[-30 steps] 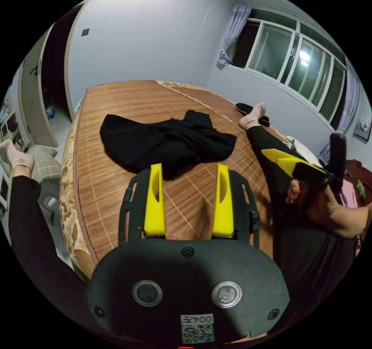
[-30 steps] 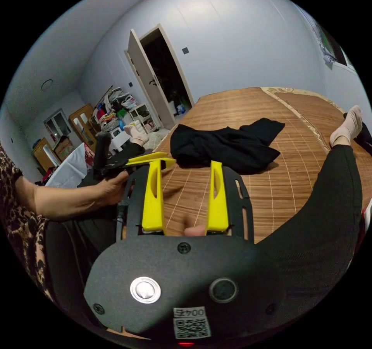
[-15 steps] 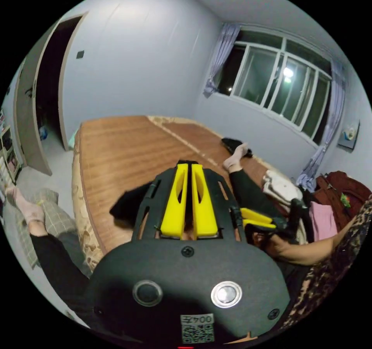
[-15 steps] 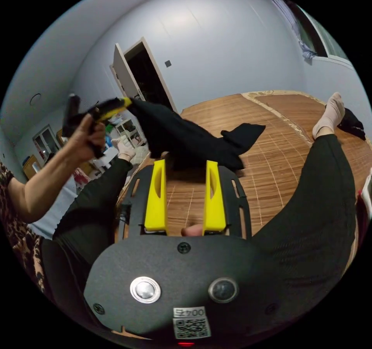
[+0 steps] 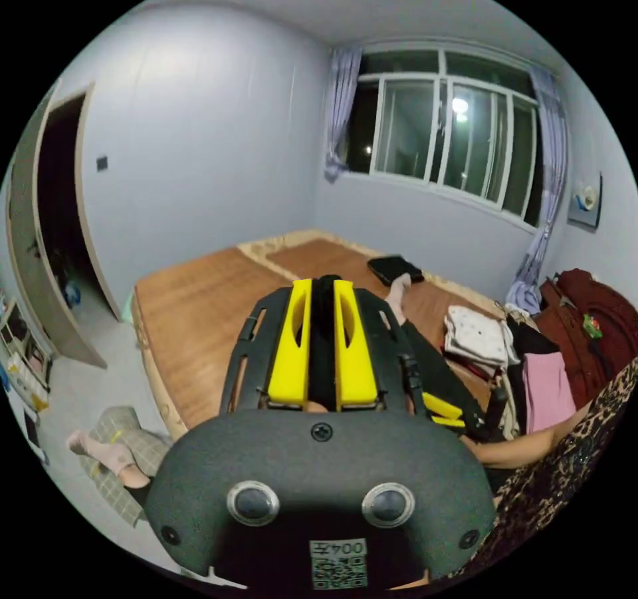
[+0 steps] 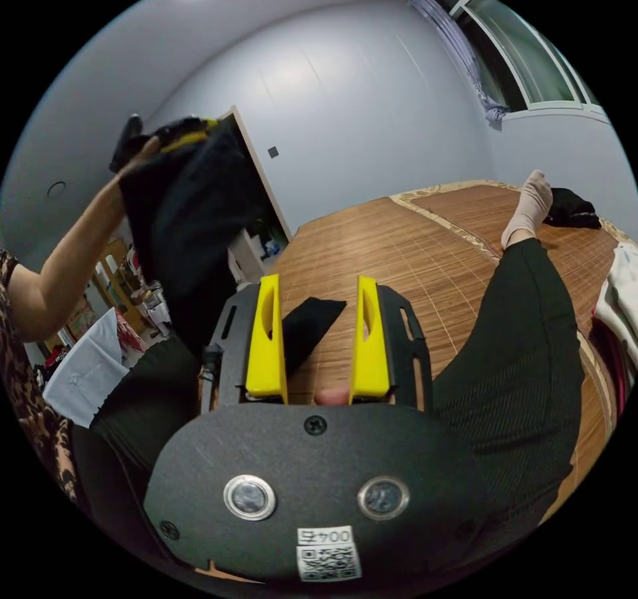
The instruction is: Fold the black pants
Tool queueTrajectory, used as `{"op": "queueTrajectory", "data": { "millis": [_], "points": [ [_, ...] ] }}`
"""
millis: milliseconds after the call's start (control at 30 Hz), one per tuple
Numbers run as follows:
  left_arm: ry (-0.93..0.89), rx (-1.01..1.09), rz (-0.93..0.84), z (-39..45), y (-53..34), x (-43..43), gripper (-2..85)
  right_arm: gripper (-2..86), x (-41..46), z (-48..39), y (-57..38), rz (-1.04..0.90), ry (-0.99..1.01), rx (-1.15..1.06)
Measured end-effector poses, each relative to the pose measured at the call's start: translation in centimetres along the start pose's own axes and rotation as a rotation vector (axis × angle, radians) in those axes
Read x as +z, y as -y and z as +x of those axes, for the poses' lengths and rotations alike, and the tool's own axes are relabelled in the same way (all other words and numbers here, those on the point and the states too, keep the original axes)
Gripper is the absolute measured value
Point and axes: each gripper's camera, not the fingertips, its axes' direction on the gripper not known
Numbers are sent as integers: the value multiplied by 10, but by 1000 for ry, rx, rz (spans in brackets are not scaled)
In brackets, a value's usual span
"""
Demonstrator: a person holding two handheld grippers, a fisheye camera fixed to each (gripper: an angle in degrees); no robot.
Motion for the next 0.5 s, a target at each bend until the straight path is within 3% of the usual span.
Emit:
{"op": "queueTrajectory", "data": {
  "millis": [333, 500],
  "points": [
    [180, 76, -301, -15, -193, 78, 81, 156, 48, 11, -22, -127, 33, -38],
    [243, -61, -368, -40, -266, 105, 86, 141, 80, 5, -37, -223, 55, -116]
  ]
}}
